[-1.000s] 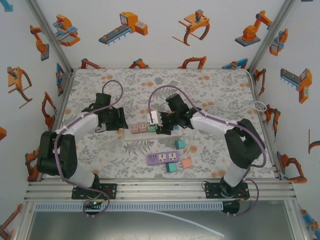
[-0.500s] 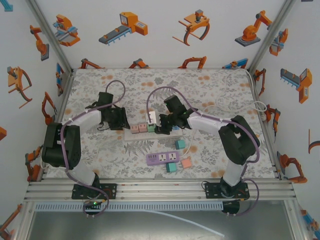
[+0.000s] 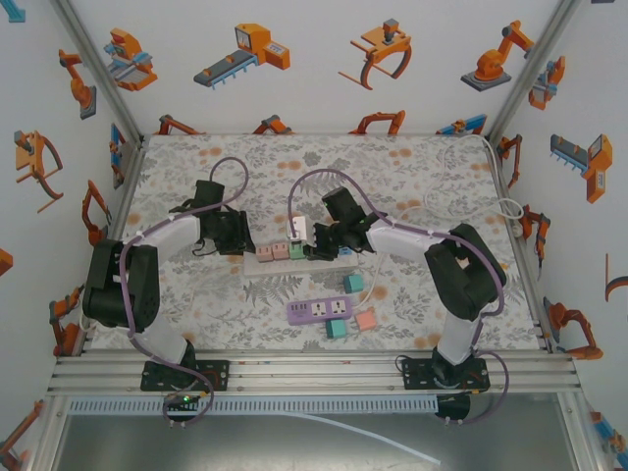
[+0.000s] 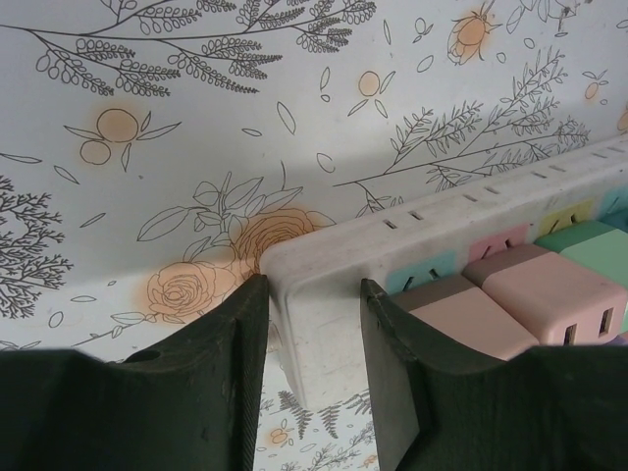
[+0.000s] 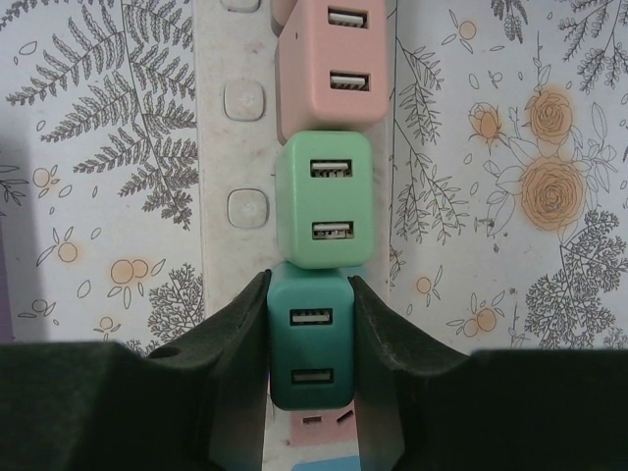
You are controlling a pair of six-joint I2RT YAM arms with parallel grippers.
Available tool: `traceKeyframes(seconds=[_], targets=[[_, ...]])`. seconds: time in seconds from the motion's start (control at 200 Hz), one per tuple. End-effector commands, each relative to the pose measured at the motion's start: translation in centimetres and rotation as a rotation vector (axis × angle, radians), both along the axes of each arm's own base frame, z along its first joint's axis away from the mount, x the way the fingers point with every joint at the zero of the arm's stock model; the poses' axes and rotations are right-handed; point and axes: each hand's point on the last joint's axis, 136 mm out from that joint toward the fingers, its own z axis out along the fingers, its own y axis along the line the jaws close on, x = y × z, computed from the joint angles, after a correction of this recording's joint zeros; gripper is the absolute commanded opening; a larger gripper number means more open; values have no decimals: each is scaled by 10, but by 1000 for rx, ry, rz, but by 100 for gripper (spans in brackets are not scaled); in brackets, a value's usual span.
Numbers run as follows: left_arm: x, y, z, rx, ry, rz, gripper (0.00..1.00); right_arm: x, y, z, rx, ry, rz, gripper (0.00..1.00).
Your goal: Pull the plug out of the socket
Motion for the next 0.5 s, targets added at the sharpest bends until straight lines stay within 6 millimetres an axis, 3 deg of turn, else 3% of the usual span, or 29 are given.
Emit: traceKeyframes(seconds=[0.0, 0.496], targets=[[-33, 15, -36, 132, 132, -27, 39, 8, 11, 29, 74, -21, 2, 31], [-37, 19, -43, 195, 165, -23, 39, 12, 15, 58, 152, 36, -26, 21]])
